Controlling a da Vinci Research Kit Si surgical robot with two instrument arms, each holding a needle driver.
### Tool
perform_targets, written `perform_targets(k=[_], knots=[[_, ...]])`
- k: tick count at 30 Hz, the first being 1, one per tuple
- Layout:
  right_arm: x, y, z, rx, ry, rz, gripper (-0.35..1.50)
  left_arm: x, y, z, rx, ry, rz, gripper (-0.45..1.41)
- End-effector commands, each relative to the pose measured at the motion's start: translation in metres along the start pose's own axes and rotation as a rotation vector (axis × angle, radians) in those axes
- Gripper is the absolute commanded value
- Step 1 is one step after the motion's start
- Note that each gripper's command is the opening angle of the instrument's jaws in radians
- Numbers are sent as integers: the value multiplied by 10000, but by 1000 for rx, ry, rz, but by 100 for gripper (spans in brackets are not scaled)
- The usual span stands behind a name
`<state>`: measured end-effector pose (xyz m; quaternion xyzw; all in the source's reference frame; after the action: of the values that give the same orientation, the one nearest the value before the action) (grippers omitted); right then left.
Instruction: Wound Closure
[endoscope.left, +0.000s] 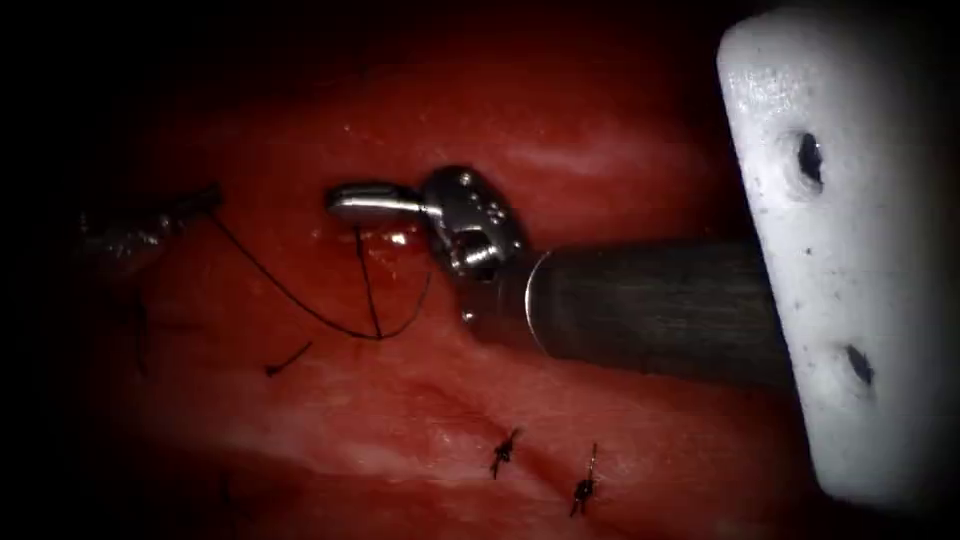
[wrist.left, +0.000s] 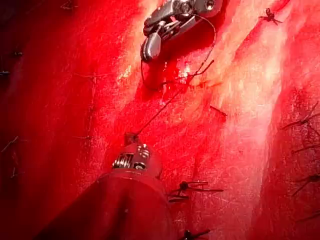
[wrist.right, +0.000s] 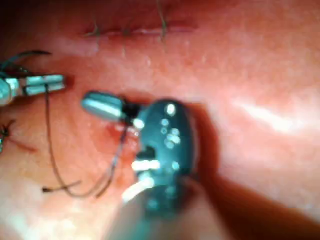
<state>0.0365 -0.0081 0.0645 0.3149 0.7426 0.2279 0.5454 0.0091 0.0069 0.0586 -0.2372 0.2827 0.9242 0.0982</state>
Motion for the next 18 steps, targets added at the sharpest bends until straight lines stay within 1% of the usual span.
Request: perform_targets(k=[1, 2, 3, 4, 5, 7, 10, 13, 15, 18], knots=[[-1, 2, -2, 21, -9, 9, -28, -3, 6, 14, 2, -9, 2, -45], [7, 2, -7, 44, -25, 20, -28, -12, 8, 29, 10, -11, 5, -45], [10, 3, -8, 47, -30, 24, -28, -15, 8, 36, 14, -14, 6, -45], [15, 3, -9, 60, -35, 31, -28, -19, 9, 51, 19, -17, 7, -45], [15, 3, -9, 60, -35, 31, -28, -19, 9, 51, 19, -17, 7, -45], [14, 4, -5, 62, -35, 33, -26, -14, 12, 66, 28, -26, 5, -45], [5, 4, 1, 70, -38, 30, -21, -3, 17, 74, 39, -37, 0, -45], [-8, 4, 9, 79, -44, 41, -21, 7, 20, 79, 46, -45, -4, -45], [-13, 5, 14, 92, -56, 52, -21, 7, 19, 79, 48, -44, -6, -45], [-14, 5, 15, 97, -61, 59, -20, 6, 16, 81, 50, -44, -7, -45]])
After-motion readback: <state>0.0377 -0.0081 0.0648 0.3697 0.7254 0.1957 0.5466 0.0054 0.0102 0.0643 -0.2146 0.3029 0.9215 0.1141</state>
